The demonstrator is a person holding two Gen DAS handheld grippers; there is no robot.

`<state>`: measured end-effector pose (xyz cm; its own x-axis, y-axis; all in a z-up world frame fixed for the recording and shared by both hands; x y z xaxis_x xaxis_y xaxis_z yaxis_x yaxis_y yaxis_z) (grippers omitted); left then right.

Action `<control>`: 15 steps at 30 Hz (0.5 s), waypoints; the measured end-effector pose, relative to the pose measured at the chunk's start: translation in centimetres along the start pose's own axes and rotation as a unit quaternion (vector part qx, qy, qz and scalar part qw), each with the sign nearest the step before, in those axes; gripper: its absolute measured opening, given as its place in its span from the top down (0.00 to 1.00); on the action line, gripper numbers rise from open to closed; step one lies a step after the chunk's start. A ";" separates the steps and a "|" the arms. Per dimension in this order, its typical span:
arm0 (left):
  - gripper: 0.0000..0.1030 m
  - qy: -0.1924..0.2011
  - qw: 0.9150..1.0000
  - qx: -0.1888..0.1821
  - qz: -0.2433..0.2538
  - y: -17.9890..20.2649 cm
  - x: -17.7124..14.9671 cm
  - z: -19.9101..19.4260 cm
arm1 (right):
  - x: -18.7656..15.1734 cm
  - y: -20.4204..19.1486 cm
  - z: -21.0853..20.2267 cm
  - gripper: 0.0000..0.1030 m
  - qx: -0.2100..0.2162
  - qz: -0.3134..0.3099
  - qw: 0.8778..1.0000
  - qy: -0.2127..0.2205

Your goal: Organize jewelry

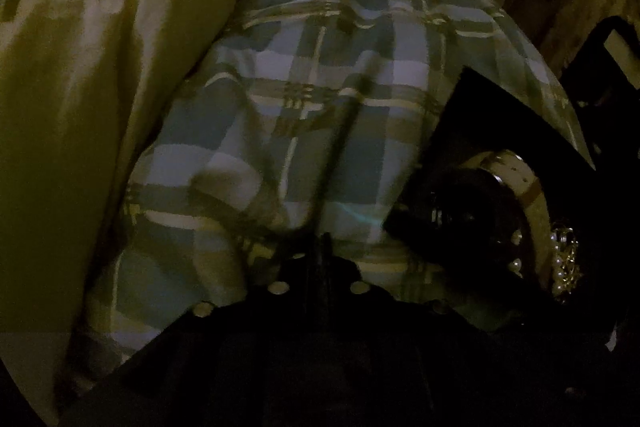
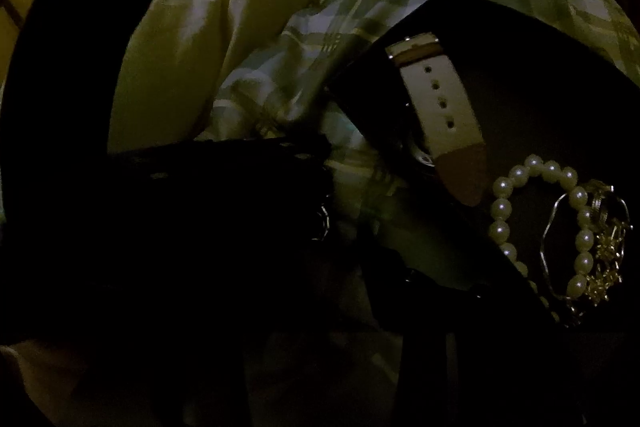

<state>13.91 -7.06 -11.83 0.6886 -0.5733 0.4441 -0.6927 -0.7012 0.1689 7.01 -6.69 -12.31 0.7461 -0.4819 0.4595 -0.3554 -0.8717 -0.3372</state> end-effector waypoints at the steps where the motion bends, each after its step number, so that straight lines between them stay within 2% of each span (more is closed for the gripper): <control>1: 1.00 0.000 1.000 -0.010 -0.008 -0.2 -0.1 -0.1 | 0.0 -0.1 0.2 0.63 -0.003 -0.004 1.000 -0.002; 8: 1.00 -0.008 0.994 -0.075 -0.081 -1.6 -0.1 0.3 | 0.5 -0.9 1.4 0.63 -0.038 -0.035 0.999 -0.012; 10: 1.00 -0.008 0.993 -0.080 -0.086 -1.7 -0.2 0.4 | 0.7 -1.3 1.7 0.63 -0.055 -0.049 0.997 -0.010; 12: 1.00 -0.007 0.993 -0.077 -0.084 -1.6 -0.2 0.5 | 0.8 -1.6 2.0 0.69 -0.074 -0.066 0.995 -0.007; 15: 1.00 -0.006 0.992 -0.084 -0.092 -1.6 -0.3 0.4 | 1.0 -1.7 2.0 0.76 -0.075 -0.067 0.995 -0.005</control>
<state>14.92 -5.93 -12.63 0.8089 -0.4478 0.3810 -0.5797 -0.7152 0.3905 9.46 -5.51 -12.98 0.7978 -0.3602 0.4835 -0.3319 -0.9319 -0.1466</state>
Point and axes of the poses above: each gripper's, at about its wrist camera, not at the fingertips, and z roughly the way its jaws point, y to its right, x to its top, the point moved 9 cm from there along z, roughly the way its jaws point, and after that the axes turned 6 degrees about -x, right-handed, at the moved point
